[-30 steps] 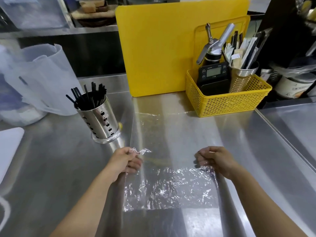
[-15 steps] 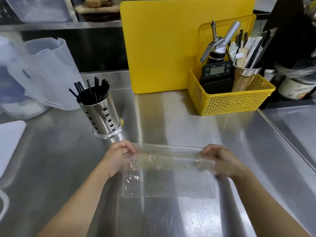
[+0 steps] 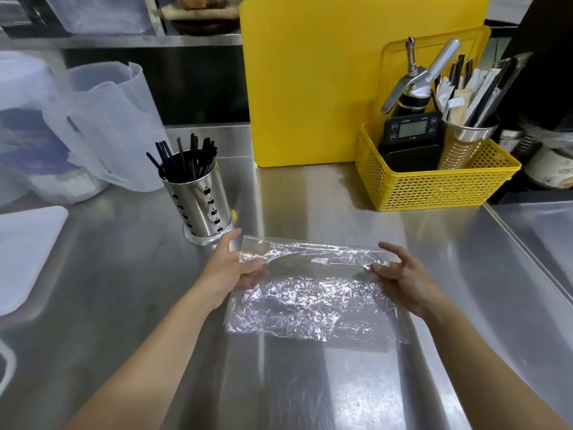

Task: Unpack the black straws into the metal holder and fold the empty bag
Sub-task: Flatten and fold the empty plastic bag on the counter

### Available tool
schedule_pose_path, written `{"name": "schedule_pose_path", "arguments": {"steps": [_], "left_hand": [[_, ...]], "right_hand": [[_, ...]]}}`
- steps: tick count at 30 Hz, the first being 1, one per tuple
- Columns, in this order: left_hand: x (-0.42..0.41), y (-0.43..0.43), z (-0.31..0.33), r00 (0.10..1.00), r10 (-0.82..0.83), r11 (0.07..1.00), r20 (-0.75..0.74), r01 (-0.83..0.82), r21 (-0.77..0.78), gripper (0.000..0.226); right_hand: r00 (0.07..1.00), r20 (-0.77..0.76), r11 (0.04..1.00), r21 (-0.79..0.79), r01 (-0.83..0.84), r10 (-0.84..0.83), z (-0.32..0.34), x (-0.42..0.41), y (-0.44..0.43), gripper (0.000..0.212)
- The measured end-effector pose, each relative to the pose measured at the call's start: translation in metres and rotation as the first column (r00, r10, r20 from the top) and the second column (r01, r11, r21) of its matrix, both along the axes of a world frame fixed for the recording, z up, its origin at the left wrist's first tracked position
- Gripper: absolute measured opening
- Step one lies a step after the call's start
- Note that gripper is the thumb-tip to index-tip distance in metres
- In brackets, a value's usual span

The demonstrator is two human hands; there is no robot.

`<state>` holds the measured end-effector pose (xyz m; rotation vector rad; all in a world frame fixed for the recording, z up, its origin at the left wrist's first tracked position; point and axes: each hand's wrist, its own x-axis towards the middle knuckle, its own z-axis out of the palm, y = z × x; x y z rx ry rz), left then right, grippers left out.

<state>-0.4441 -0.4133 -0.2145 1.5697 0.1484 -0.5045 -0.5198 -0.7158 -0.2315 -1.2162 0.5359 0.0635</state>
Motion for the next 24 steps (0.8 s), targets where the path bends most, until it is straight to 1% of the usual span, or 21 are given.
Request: {"name": "schedule_pose_path", "arguments": {"steps": [2, 3, 4, 5, 6, 8, 9, 10, 11, 12, 13, 14, 16, 17, 18, 19, 20, 21, 22, 23, 24], "left_hand": [[0.0, 0.0, 0.001, 0.999, 0.04, 0.999, 0.003, -0.04, -0.004, 0.074], [0.0, 0.0, 0.002, 0.999, 0.049, 0.999, 0.008, -0.049, 0.011, 0.072], [-0.001, 0.001, 0.004, 0.999, 0.048, 0.999, 0.017, -0.049, 0.023, 0.07], [0.0, 0.001, 0.006, 0.999, 0.046, 0.998, 0.029, -0.046, 0.032, 0.069], [0.0, 0.002, 0.009, 0.998, 0.03, 0.999, 0.05, -0.032, 0.041, 0.064], [0.0, 0.0, 0.015, 0.991, -0.029, 0.993, 0.127, 0.013, 0.121, 0.049], [0.001, -0.001, 0.017, 0.985, -0.069, 0.985, 0.159, 0.042, 0.165, 0.047], [0.002, -0.001, 0.017, 0.978, -0.113, 0.976, 0.174, 0.076, 0.206, 0.051], [0.004, -0.002, 0.018, 0.97, -0.163, 0.963, 0.181, 0.117, 0.243, 0.055], [0.006, -0.003, 0.019, 0.957, -0.221, 0.945, 0.186, 0.163, 0.283, 0.057], [0.007, -0.005, 0.021, 0.941, -0.278, 0.923, 0.194, 0.205, 0.325, 0.056], [0.007, -0.006, 0.022, 0.919, -0.34, 0.898, 0.199, 0.255, 0.359, 0.057], [0.004, -0.011, 0.031, 0.876, -0.426, 0.862, 0.226, 0.318, 0.394, 0.051], [0.003, -0.013, 0.037, 0.86, -0.444, 0.86, 0.252, 0.331, 0.388, 0.046], [0.001, -0.013, 0.044, 0.847, -0.45, 0.865, 0.283, 0.334, 0.376, 0.041], [0.001, -0.011, 0.051, 0.847, -0.421, 0.88, 0.326, 0.293, 0.375, 0.039], [0.003, -0.006, 0.055, 0.861, -0.346, 0.911, 0.373, 0.214, 0.352, 0.036], [0.009, 0.002, 0.057, 0.892, -0.209, 0.957, 0.4, 0.102, 0.272, 0.031], [0.013, 0.013, 0.059, 0.927, -0.036, 0.991, 0.373, -0.015, 0.134, 0.025], [0.015, 0.022, 0.061, 0.946, 0.11, 0.994, 0.305, -0.109, -0.021, 0.024], [0.016, 0.029, 0.059, 0.958, 0.182, 0.977, 0.221, -0.152, -0.147, 0.032]], "right_hand": [[0.999, -0.011, 0.998, -0.047, 0.033, -0.033, 0.002, 0.003, 0.006, 0.025], [0.999, -0.033, 0.99, -0.143, 0.016, -0.021, 0.002, 0.004, 0.008, 0.018], [0.998, -0.058, 0.961, -0.276, -0.029, 0.014, 0.002, 0.006, 0.008, 0.021], [0.996, -0.077, 0.901, -0.427, -0.082, 0.054, 0.002, 0.009, 0.006, 0.031], [0.992, -0.075, 0.806, -0.578, -0.126, 0.102, 0.003, 0.013, 0.003, 0.041], [0.981, -0.039, 0.545, -0.827, -0.138, 0.19, 0.014, 0.021, 0.0, 0.06], [0.964, -0.022, 0.422, -0.896, -0.136, 0.263, 0.024, 0.025, 0.001, 0.067], [0.933, -0.029, 0.333, -0.93, -0.158, 0.36, 0.035, 0.029, 0.004, 0.071], [0.884, -0.073, 0.3, -0.925, -0.233, 0.462, 0.048, 0.032, 0.01, 0.072], [0.817, -0.138, 0.319, -0.874, -0.366, 0.56, 0.061, 0.035, 0.019, 0.071], [0.736, -0.206, 0.351, -0.775, -0.525, 0.645, 0.07, 0.037, 0.027, 0.067], [0.653, -0.266, 0.345, -0.676, -0.651, 0.709, 0.075, 0.039, 0.036, 0.061], [0.533, -0.339, 0.249, -0.611, -0.751, 0.776, 0.076, 0.039, 0.049, 0.042], [0.519, -0.322, 0.243, -0.613, -0.751, 0.792, 0.073, 0.039, 0.053, 0.031], [0.538, -0.285, 0.286, -0.605, -0.743, 0.793, 0.068, 0.038, 0.054, 0.018], [0.572, -0.232, 0.357, -0.585, -0.728, 0.787, 0.064, 0.037, 0.054, 0.008], [0.616, -0.173, 0.434, -0.568, -0.7, 0.768, 0.061, 0.035, 0.054, 0.009], [0.663, -0.111, 0.512, -0.545, -0.663, 0.74, 0.058, 0.035, 0.052, 0.011], [0.709, -0.055, 0.586, -0.52, -0.622, 0.703, 0.054, 0.035, 0.049, 0.01], [0.748, 0.0, 0.653, -0.489, -0.579, 0.663, 0.051, 0.035, 0.047, 0.009], [0.78, 0.047, 0.707, -0.457, -0.539, 0.625, 0.05, 0.036, 0.047, 0.011]]}}
